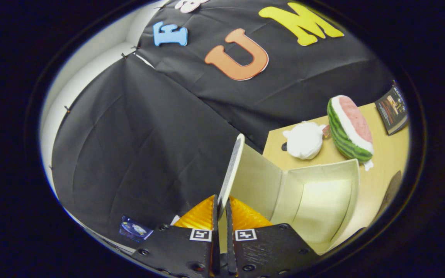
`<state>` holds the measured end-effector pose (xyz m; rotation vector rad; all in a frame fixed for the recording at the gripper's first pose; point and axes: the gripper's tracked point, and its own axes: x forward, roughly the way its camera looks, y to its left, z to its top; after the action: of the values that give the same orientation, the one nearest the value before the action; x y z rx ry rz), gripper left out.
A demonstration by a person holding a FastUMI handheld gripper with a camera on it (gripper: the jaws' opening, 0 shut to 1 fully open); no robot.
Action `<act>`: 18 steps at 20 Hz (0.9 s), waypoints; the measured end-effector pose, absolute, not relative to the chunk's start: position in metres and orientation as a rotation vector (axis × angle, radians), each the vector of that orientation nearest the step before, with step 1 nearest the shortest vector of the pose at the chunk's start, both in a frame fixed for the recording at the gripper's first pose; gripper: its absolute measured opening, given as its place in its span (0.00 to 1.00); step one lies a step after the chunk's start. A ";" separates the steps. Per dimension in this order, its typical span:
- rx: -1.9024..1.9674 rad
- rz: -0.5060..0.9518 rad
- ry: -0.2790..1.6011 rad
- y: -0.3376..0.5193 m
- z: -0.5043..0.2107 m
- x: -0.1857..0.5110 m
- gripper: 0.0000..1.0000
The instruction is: Open the storage box then place both shoes into the box .Put the left shoe in first, then the right shoe, with the right side of both shoes facing outward in a uniform manner.
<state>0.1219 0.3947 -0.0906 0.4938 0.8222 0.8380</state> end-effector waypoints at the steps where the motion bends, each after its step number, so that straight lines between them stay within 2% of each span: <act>1: 0.485 0.829 0.828 0.408 -0.093 0.121 0.07; 8: 0.427 0.767 0.842 0.455 -0.114 0.120 0.18; 11: 0.392 0.702 0.870 0.446 -0.121 0.117 0.31; 16: 0.311 0.646 0.862 0.401 -0.118 0.115 0.43; 18: 0.288 0.663 0.841 0.384 -0.110 0.113 0.67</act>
<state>0.1135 0.3840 -0.1104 0.2882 0.8411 0.6631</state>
